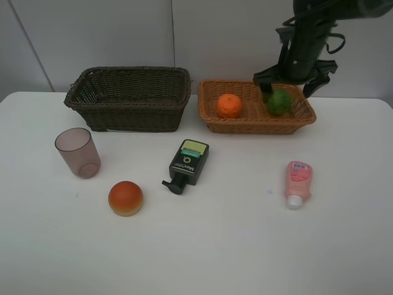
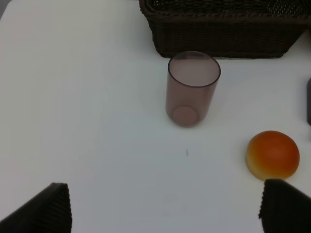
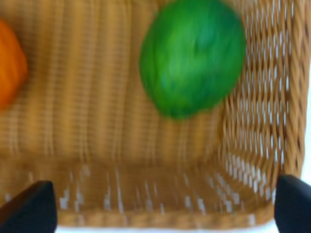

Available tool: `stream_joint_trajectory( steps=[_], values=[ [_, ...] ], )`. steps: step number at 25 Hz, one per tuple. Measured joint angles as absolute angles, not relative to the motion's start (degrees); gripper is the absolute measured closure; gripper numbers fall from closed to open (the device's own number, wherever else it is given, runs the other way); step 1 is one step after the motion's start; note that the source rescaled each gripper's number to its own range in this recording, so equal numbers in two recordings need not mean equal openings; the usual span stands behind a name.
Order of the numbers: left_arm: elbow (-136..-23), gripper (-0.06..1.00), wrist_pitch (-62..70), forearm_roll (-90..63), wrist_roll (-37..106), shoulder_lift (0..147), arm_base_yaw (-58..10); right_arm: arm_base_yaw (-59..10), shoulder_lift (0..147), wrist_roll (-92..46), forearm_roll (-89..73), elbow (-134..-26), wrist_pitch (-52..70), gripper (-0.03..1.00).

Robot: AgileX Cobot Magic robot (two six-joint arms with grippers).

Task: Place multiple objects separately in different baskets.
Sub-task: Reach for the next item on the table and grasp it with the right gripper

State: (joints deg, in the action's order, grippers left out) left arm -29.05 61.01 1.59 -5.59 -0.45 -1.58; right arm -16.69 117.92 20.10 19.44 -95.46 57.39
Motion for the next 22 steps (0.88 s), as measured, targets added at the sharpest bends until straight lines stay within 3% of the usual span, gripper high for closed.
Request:
stream_joint_trajectory(
  steps=[5, 14, 22],
  values=[
    [-29.05, -0.06, 61.01, 1.59, -5.59, -0.45, -1.58, -17.16, 114.28, 20.60, 16.52, -87.08, 59.88, 0.01],
    [-29.05, -0.06, 60.99, 1.59, -5.59, -0.45, -1.58, -15.98, 106.64, 26.49, 14.05, -67.39, 51.12, 0.01],
    [-29.05, -0.06, 60.99, 1.59, -5.59, -0.45, -1.58, -15.97, 106.41, 29.60, 13.79, -58.71, 43.83, 0.01]
  ],
)
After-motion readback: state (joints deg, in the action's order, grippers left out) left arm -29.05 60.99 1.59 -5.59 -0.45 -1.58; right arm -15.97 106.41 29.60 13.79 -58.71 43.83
